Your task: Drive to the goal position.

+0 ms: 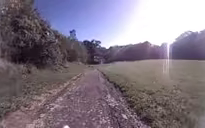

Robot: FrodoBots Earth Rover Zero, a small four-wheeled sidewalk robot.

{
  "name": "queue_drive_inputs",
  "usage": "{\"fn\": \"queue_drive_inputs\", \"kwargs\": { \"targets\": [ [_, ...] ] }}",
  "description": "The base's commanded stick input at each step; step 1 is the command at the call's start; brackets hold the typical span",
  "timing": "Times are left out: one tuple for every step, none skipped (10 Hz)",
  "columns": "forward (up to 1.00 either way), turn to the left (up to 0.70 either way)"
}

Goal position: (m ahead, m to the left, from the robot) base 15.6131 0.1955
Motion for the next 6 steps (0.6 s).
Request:
{"fn": "queue_drive_inputs", "kwargs": {
  "targets": [
    [1.0, 0.01],
    [1.0, 0.08],
    [1.0, 0.24],
    [1.0, 0.39],
    [1.0, 0.25],
    [1.0, 0.11]
  ]
}}
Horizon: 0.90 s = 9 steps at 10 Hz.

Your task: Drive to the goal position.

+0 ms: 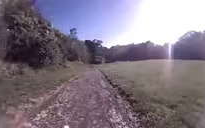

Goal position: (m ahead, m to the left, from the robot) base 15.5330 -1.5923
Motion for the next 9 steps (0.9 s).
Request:
{"fn": "queue_drive_inputs", "kwargs": {
  "targets": [
    [1.0, 0.0],
    [1.0, 0.0],
    [1.0, 0.0],
    [1.0, 0.0],
    [1.0, 0.0],
    [1.0, 0.0],
    [1.0, 0.0],
    [1.0, 0.0],
    [1.0, -0.06]
  ]
}}
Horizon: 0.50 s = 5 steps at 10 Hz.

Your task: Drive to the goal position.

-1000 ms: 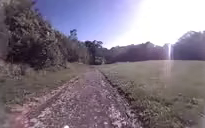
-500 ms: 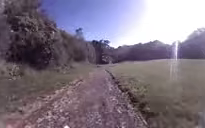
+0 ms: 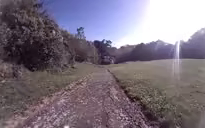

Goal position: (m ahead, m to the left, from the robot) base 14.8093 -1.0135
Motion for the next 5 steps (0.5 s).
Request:
{"fn": "queue_drive_inputs", "kwargs": {
  "targets": [
    [1.0, -0.21],
    [1.0, -0.39],
    [1.0, -0.21],
    [1.0, -0.02],
    [1.0, 0.0]
  ]
}}
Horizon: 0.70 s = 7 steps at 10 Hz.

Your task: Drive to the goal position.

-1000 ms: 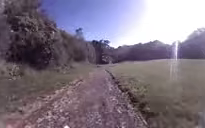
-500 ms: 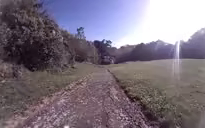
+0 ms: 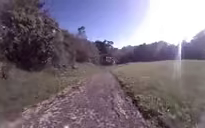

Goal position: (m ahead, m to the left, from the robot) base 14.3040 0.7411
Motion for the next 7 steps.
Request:
{"fn": "queue_drive_inputs", "kwargs": {
  "targets": [
    [1.0, 0.0],
    [1.0, 0.0],
    [1.0, 0.0],
    [1.0, 0.0],
    [1.0, 0.0],
    [1.0, 0.0],
    [1.0, 0.0]
  ]
}}
